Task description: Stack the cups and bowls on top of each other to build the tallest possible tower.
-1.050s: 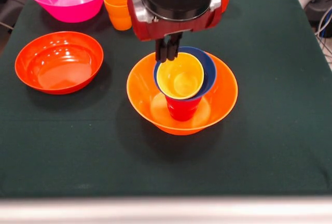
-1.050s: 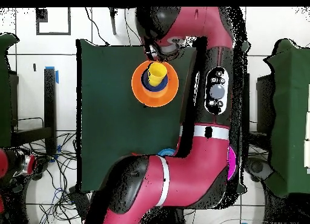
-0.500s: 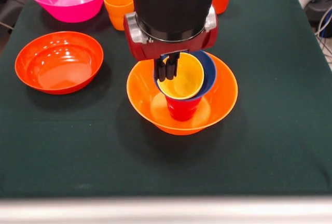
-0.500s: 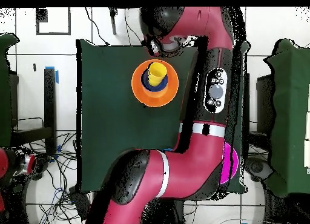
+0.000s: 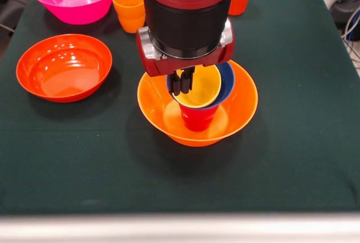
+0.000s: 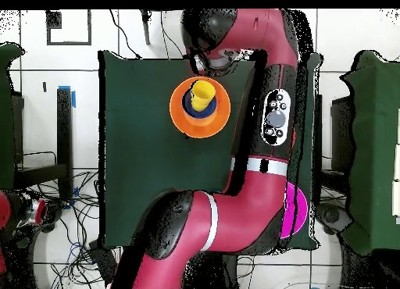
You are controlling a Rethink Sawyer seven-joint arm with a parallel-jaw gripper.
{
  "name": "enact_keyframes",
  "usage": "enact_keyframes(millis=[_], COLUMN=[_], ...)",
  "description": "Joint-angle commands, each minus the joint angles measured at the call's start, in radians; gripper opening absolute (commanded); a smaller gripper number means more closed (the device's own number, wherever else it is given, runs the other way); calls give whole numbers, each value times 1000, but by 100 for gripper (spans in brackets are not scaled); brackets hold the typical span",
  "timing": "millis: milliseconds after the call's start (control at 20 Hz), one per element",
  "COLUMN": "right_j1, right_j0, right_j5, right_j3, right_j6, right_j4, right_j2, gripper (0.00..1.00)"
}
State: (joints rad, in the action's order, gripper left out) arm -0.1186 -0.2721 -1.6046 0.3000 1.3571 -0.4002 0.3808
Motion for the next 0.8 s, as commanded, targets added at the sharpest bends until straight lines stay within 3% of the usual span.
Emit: enact_keyframes(millis=[50,250,800], right_j1=[0,-10,-19], right_j0=[23,16,7], right_j5=[-33,7,-4], right_j3=[77,133,195], right_j6=[-87,-76,-73], right_j4=[-5,17,57], right_j2=[54,26,-4], gripper=[0,0,0])
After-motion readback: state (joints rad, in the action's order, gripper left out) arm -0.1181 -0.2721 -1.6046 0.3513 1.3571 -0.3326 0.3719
